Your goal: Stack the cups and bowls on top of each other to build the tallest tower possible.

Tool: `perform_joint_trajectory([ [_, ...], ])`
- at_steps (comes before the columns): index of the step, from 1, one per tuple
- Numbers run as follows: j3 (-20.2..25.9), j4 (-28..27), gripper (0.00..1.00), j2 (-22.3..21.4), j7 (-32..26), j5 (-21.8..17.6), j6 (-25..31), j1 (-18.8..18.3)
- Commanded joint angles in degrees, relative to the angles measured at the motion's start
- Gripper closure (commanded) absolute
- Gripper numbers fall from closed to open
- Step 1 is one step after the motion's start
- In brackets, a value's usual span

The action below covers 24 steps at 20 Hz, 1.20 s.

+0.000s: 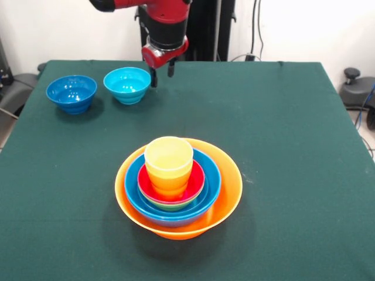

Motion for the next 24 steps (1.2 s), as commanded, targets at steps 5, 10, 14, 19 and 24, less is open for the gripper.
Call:
perform_joint_trajectory([
  [5, 2.17, 6.72, 0.0, -7.37, 0.98, 5.78, 1.37, -1.99],
  [10, 2.65, 7.48, 0.0, -9.53, 1.44, 8.62, 1.72, -1.59],
  [14, 2.16, 7.29, 0.0, -10.1, 1.73, 9.8, 2.16, -1.13],
  [19, -3.82, 5.93, 0.0, -9.03, 15.11, 11.52, -6.97, 1.37],
  [24, -11.01, 6.33, 0.0, -10.81, 26.45, 16.43, -17.4, 2.65],
])
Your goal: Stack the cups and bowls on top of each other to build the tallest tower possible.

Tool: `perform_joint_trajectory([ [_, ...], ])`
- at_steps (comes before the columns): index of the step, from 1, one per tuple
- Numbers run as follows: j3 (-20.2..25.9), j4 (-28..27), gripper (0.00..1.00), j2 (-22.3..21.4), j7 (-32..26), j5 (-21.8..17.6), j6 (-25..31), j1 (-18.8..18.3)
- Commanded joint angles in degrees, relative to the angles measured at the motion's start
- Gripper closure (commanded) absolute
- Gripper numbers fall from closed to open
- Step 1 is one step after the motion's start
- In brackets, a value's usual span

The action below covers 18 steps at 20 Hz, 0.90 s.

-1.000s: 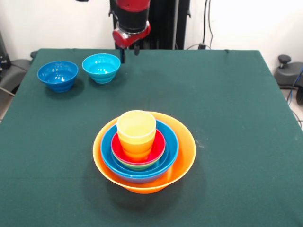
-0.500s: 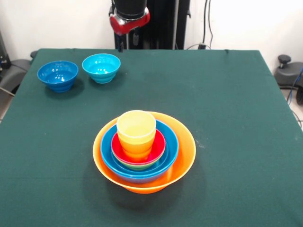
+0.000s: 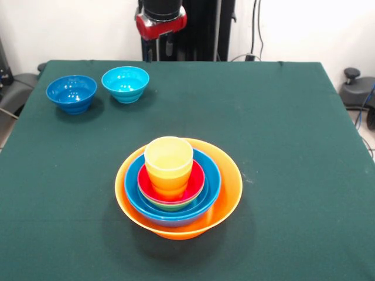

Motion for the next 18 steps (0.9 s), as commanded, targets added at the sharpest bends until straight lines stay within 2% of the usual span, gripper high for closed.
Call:
perform_joint_trajectory([
  [1, -7.4, 0.05, 0.0, -1.09, 22.49, 5.65, -14.11, 2.62],
  [5, -8.97, -1.31, 0.0, -0.41, 23.58, 6.56, -15.98, 3.54],
  [12, -9.2, -0.96, 0.0, 0.49, 24.83, 4.39, -17.51, 2.89],
  [18, -11.84, -4.68, 0.0, 6.56, 25.87, 1.33, -21.32, 5.13],
])
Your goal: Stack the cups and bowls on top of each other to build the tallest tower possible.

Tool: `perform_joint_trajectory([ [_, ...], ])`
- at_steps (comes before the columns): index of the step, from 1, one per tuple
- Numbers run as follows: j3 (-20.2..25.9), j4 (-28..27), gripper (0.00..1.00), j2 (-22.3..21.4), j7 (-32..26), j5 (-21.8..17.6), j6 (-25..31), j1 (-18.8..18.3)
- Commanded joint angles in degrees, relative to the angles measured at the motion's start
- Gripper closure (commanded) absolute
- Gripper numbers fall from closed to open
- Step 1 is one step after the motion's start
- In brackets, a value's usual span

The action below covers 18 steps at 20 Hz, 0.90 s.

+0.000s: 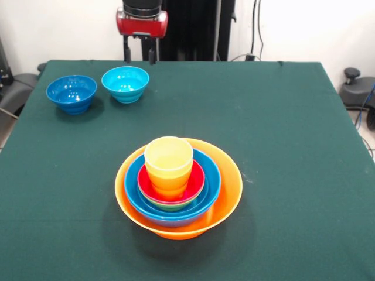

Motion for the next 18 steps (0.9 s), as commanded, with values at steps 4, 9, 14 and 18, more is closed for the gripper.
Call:
perform_joint_trajectory([
  [4, -2.48, -6.67, 0.0, 9.87, 6.16, -3.02, -7.06, 5.19],
  [9, -3.09, -7.99, 0.0, 12.88, 4.69, -3.77, -9.73, 5.35],
  [14, -3.52, -9.48, 0.0, 15.24, 3.87, -4.53, -11.35, 5.86],
  [18, -4.68, -10.98, 0.0, 17.25, 3.44, -5.2, -12.58, 6.74],
])
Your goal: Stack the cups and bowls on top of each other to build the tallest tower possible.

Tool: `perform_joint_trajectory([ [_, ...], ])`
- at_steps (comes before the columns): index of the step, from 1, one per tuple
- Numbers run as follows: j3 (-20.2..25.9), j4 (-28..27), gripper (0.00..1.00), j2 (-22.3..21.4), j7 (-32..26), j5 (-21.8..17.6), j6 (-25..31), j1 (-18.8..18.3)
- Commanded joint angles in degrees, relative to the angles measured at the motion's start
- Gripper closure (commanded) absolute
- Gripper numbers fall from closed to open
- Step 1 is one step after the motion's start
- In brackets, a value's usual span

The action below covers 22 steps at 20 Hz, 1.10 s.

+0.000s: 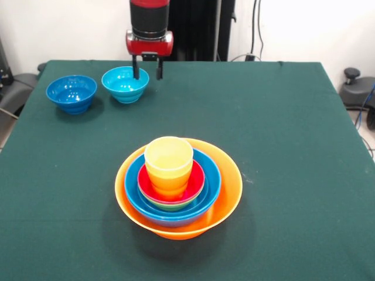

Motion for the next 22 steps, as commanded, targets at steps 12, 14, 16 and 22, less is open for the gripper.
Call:
perform_joint_trajectory([
  [12, -5.69, -13.53, 1.0, 14.15, 2.76, -6.16, -9.92, 7.94],
  [14, -4.53, -13.1, 1.0, 13.67, 1.63, -6.91, -8.75, 7.01],
  [16, -0.31, -11.71, 1.0, 12.18, -2.11, -8.19, -3.46, 3.47],
  [22, 2.66, -10.27, 1.0, 10.19, -3.13, -10.02, -1.43, 0.9],
])
